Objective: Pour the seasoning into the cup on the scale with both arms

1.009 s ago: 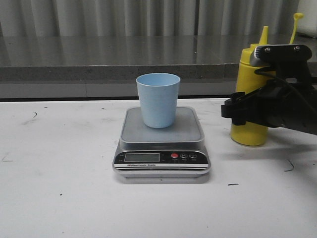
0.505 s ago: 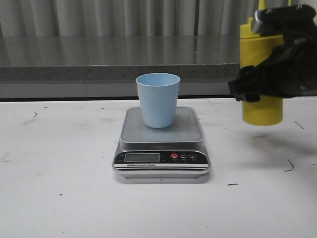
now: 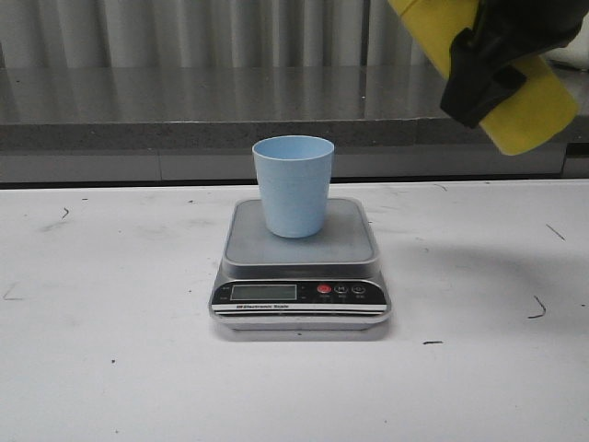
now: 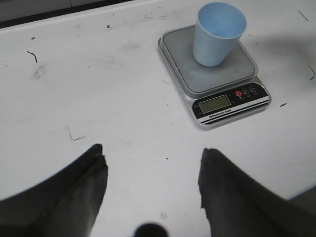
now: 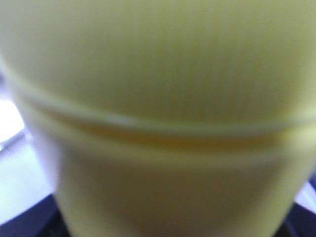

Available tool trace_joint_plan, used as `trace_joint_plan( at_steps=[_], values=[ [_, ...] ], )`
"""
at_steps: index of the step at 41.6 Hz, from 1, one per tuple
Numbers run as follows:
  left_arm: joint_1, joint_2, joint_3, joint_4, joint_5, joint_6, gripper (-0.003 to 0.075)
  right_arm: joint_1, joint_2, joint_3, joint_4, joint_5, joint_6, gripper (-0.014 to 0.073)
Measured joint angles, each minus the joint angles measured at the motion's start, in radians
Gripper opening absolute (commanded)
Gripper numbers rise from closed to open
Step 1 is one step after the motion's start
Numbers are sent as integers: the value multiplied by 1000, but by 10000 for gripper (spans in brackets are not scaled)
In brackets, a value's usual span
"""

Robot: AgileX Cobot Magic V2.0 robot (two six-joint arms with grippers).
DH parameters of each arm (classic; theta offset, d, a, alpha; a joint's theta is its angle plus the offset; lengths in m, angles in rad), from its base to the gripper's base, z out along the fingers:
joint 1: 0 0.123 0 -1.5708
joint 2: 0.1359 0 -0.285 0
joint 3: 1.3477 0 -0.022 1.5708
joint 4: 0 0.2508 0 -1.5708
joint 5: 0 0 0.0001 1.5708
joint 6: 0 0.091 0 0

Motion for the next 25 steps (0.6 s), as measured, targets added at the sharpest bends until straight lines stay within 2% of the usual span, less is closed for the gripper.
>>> trace_joint_plan(
  at_steps=[8,14,21,25],
  values=[
    [0,0,0,0,0,0,398,65,66,-57,-296,88,0,363],
    [0,0,0,0,0,0,398,119,118,-60,-576,117,0,363],
    [0,0,0,0,0,0,398,152,154,-60,-798,117,0,363],
    [0,0,0,0,0,0,398,164,169,-60,-884,108,0,363]
  ],
)
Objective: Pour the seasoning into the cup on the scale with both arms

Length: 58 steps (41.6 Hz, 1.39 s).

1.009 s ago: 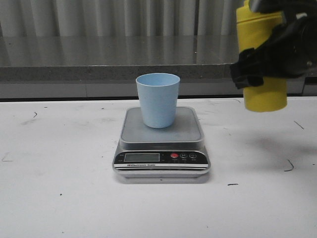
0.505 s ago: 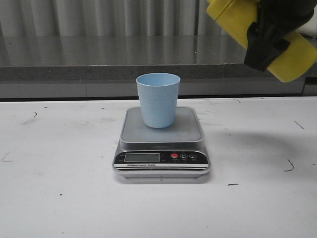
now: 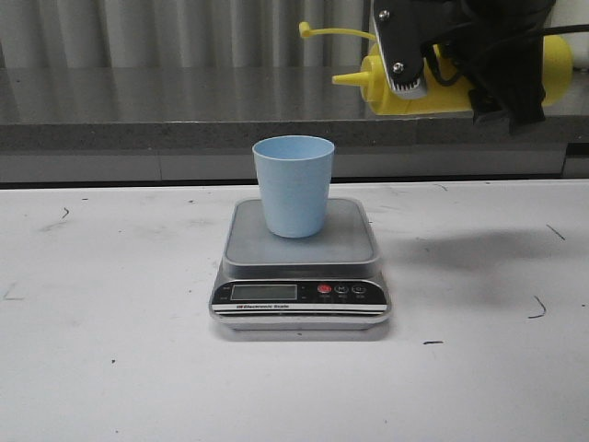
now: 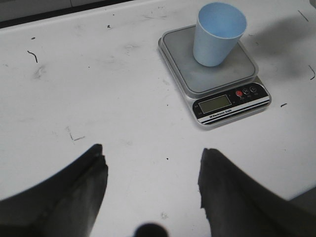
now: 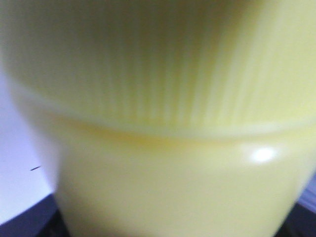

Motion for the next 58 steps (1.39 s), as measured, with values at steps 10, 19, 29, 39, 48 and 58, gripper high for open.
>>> trace_joint_plan(
  at_steps=[10,19,29,39,48,58],
  values=[
    [0,0,0,0,0,0,398,25,11,0,-120,-18,0,363],
    [0,0,0,0,0,0,398,29,13,0,-159,-28,13,363],
    [0,0,0,0,0,0,398,31,13,0,-265,19,110,363],
    [0,0,0,0,0,0,398,53,13,0,-319,18,127,363],
    [0,0,0,0,0,0,398,53,13,0,-319,17,131,363],
    [0,0,0,0,0,0,398,53,13,0,-312,15,253,363]
  ],
)
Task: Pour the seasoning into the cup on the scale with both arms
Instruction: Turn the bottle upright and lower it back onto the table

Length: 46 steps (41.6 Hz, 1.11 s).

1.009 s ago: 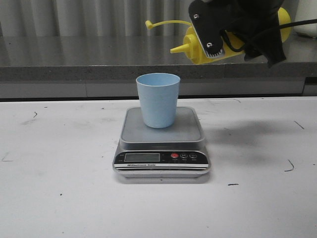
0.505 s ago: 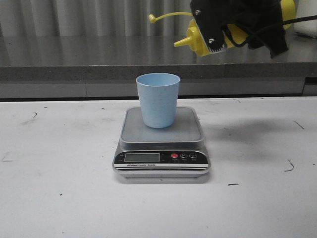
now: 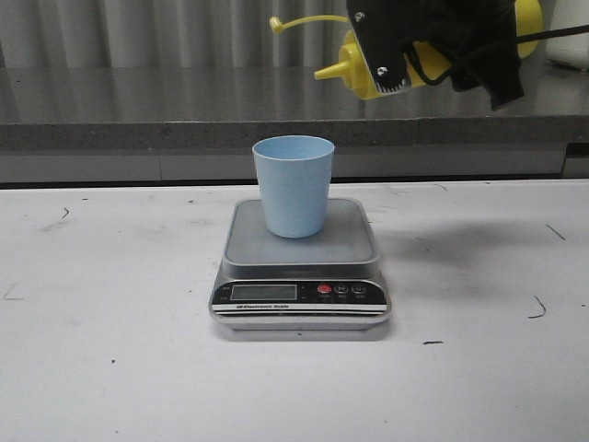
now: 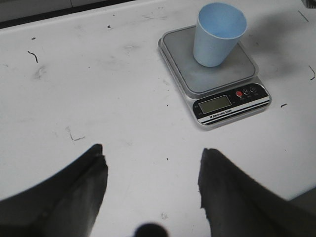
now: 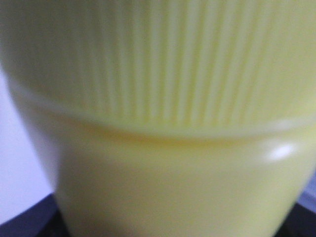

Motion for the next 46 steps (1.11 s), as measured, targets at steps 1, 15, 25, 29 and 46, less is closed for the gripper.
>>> trace_joint_plan(
  at_steps=[1,15,25,29,46],
  values=[
    [0,0,0,0,0,0,398,0,0,0,5,0,31,363],
    [0,0,0,0,0,0,398,-22,0,0,141,-33,483,363],
    [0,0,0,0,0,0,398,-136,-58,13,443,-41,512,363],
    [0,0,0,0,0,0,398,-196,-124,67,547,-90,513,363],
    [0,0,0,0,0,0,398,-389,-262,479,765,-845,517,363]
  ],
)
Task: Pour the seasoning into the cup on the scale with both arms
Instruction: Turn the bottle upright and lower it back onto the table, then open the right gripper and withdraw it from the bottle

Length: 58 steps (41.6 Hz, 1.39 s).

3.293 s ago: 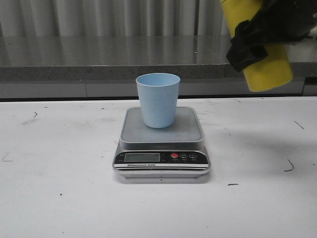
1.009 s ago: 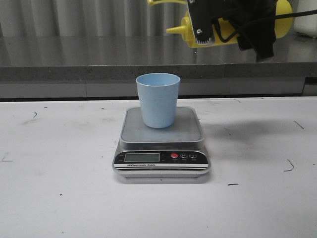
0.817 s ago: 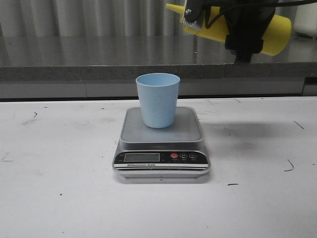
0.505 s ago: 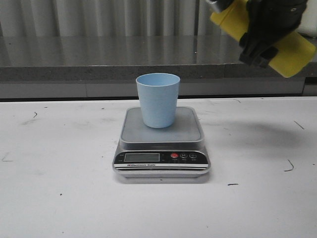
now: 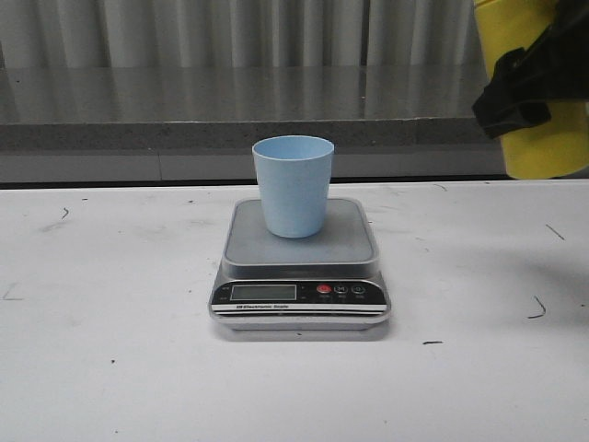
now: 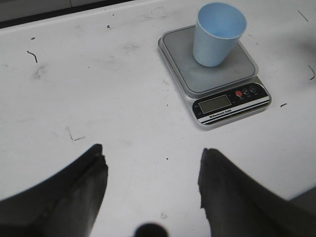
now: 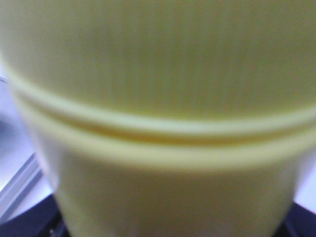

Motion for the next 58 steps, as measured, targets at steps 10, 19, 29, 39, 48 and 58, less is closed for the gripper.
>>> trace_joint_plan(
  at_steps=[10,19,29,39,48,58],
  values=[
    [0,0,0,0,0,0,398,-64,131,21,6,-239,-4,363],
    [0,0,0,0,0,0,398,-66,290,21,101,-462,-140,363],
    [0,0,0,0,0,0,398,-66,422,21,217,-613,-211,363],
    [0,0,0,0,0,0,398,-66,505,16,248,-701,-218,475],
    [0,0,0,0,0,0,398,-66,521,13,252,-733,-220,643],
    [0,0,0,0,0,0,398,-66,516,16,256,-742,-220,654]
  ],
)
